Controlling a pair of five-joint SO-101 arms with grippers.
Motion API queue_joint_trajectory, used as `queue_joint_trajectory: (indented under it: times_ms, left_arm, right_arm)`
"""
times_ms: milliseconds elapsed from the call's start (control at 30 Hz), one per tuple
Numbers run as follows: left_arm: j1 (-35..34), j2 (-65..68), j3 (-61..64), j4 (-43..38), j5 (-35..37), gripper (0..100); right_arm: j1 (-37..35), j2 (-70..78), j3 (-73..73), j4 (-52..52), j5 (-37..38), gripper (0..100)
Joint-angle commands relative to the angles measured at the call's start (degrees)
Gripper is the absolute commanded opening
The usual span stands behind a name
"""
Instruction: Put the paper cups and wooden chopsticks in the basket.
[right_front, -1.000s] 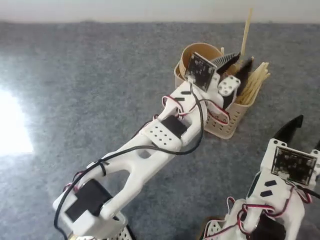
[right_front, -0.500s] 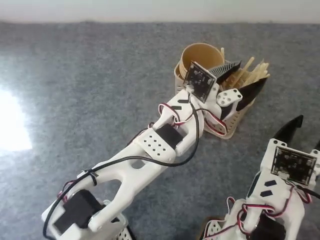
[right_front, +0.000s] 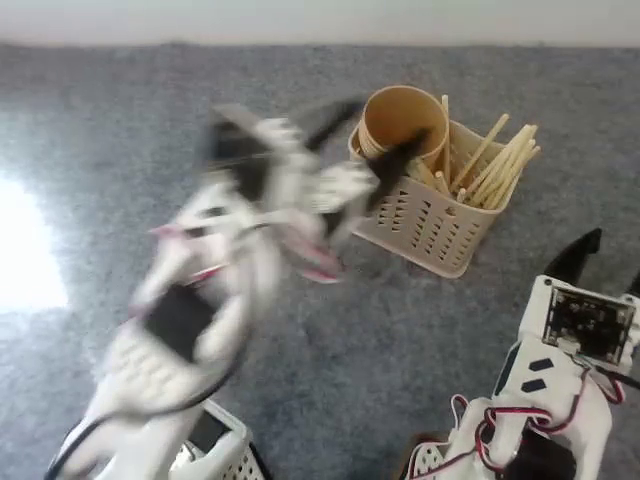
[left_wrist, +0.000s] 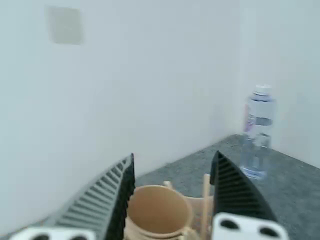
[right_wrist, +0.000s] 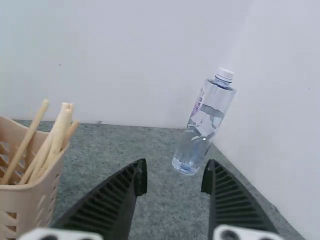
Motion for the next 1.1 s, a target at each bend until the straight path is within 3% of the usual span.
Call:
queue_joint_trajectory:
  times_ms: [0, 267, 500, 600, 733, 833, 933, 1067]
  left_arm:
    - [-8.97, -8.0, -4.79, 8.62, -0.7, 23]
    - [-28.48, -12.31, -5.23, 24.35, -0.7, 23]
    - [-42.73, -10.37, -3.03, 30.51, -0.7, 23]
    - [-45.45, -10.46, -1.8, 32.09, -0.7, 23]
    - [-45.71, -10.29, 3.21, 34.99, -1.49, 23]
    - [-45.8, -10.64, 8.75, 34.29, -8.09, 15]
    - [-45.98, -10.64, 13.85, 32.62, -13.63, 1]
    - [-46.07, -10.73, 18.86, 32.26, -13.1, 1]
  right_arm:
    - [-2.15, 8.31, -8.26, 2.33, -0.53, 19.0]
    - [-5.23, 24.04, -22.51, 11.82, -0.53, 19.0]
    - [-6.99, 35.21, -34.02, 22.29, -0.53, 19.0]
    - [-6.81, 39.52, -38.86, 26.77, -0.53, 16.2]
    - [-6.81, 44.0, -40.97, 32.75, -0.62, 0.0]
    - [-6.81, 45.49, -38.51, 35.65, -0.62, 0.9]
    - [-6.9, 44.35, -34.02, 35.3, -0.7, 0.8]
    - [-7.16, 40.4, -26.46, 32.22, -0.62, 0.7]
